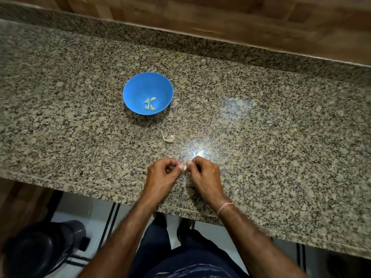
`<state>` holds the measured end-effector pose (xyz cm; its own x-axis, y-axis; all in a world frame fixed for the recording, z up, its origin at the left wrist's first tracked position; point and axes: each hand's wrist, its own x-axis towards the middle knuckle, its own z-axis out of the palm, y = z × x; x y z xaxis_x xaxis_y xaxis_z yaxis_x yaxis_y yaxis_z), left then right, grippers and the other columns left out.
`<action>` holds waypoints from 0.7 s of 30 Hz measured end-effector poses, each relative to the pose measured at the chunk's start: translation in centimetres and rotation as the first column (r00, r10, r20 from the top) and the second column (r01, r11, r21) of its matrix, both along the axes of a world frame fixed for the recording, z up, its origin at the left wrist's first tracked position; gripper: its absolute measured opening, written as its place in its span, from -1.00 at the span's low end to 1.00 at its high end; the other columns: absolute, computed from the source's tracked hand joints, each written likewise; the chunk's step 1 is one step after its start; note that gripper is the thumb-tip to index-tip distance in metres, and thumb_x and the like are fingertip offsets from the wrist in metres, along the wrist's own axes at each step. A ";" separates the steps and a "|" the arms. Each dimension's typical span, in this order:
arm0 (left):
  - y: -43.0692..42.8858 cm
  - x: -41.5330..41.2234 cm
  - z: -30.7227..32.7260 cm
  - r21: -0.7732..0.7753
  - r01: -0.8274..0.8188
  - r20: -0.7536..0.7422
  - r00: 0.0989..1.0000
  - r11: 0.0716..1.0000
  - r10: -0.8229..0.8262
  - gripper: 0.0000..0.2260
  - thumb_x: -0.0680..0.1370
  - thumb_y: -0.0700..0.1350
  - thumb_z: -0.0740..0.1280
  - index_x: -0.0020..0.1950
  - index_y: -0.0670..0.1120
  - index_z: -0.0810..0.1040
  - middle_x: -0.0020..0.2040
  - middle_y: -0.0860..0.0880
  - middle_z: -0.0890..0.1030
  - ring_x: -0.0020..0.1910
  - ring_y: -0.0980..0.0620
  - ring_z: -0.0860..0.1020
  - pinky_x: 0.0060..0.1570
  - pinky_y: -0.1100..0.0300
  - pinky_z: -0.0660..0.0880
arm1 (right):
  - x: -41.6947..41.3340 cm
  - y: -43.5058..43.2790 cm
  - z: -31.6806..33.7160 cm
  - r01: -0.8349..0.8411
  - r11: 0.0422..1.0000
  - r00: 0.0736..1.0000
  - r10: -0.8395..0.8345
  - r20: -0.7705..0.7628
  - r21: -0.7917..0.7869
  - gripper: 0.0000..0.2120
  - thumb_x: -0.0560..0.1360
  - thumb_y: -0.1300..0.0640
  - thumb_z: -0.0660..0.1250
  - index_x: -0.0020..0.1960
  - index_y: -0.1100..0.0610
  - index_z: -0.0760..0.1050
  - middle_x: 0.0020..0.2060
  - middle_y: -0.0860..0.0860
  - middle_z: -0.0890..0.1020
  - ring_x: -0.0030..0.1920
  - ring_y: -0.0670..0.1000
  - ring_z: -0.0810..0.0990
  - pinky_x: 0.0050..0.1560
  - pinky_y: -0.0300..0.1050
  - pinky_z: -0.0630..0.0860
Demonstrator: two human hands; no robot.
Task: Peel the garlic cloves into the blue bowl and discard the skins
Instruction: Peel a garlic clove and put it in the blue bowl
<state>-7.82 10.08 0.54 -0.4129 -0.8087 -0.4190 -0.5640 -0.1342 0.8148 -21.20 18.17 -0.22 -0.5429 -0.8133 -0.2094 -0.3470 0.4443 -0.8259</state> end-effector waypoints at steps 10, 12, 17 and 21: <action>-0.7 0.5 -0.8 0.465 -0.113 -0.129 0.973 0.878 0.194 -0.90 0.62 -0.20 0.42 0.08 -0.19 0.70 -0.08 -0.17 0.70 -0.22 0.02 0.56 -0.23 0.20 0.50 | 0.0 0.0 -1.2 -0.081 0.992 0.982 0.063 -0.180 -0.095 -0.74 0.63 0.16 0.39 -0.23 0.11 0.48 -0.38 -0.12 0.47 -0.35 -0.18 0.38 -0.32 -0.38 0.27; -1.0 0.4 -0.6 0.620 -0.117 -0.142 0.956 0.776 0.258 -0.89 0.63 -0.27 0.37 0.10 -0.25 0.67 -0.12 -0.15 0.69 -0.23 0.03 0.57 -0.19 0.18 0.50 | -0.2 -0.2 -1.0 -0.092 0.991 0.984 0.075 -0.161 -0.102 -0.76 0.62 0.18 0.39 -0.21 0.12 0.50 -0.35 -0.11 0.51 -0.33 -0.18 0.41 -0.29 -0.40 0.30; -0.9 0.7 -0.5 0.617 -0.144 -0.170 0.936 0.774 0.309 -0.90 0.63 -0.27 0.36 0.11 -0.21 0.64 -0.09 -0.11 0.67 -0.20 0.06 0.58 -0.18 0.21 0.53 | -0.1 0.0 -0.4 -0.057 0.994 0.996 0.063 0.069 -0.090 -0.83 0.61 0.23 0.41 -0.16 0.18 0.57 -0.33 -0.04 0.59 -0.31 -0.19 0.49 -0.30 -0.39 0.42; -0.6 0.6 -0.8 0.178 -0.060 -0.088 0.993 0.982 0.077 -0.96 0.62 -0.20 0.41 0.06 -0.11 0.63 -0.05 -0.05 0.66 -0.11 0.09 0.59 -0.14 0.29 0.50 | 0.0 0.1 -0.5 -0.013 1.000 0.991 0.017 0.133 -0.026 -0.80 0.62 0.16 0.41 -0.17 0.18 0.56 -0.32 0.03 0.63 -0.33 -0.23 0.52 -0.26 -0.40 0.49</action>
<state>-7.18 9.45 -0.29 -0.4032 -0.7544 -0.5180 -0.4705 -0.3146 0.8244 -21.17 18.24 -0.72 -0.4992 -0.8270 -0.2587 -0.2396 0.4187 -0.8760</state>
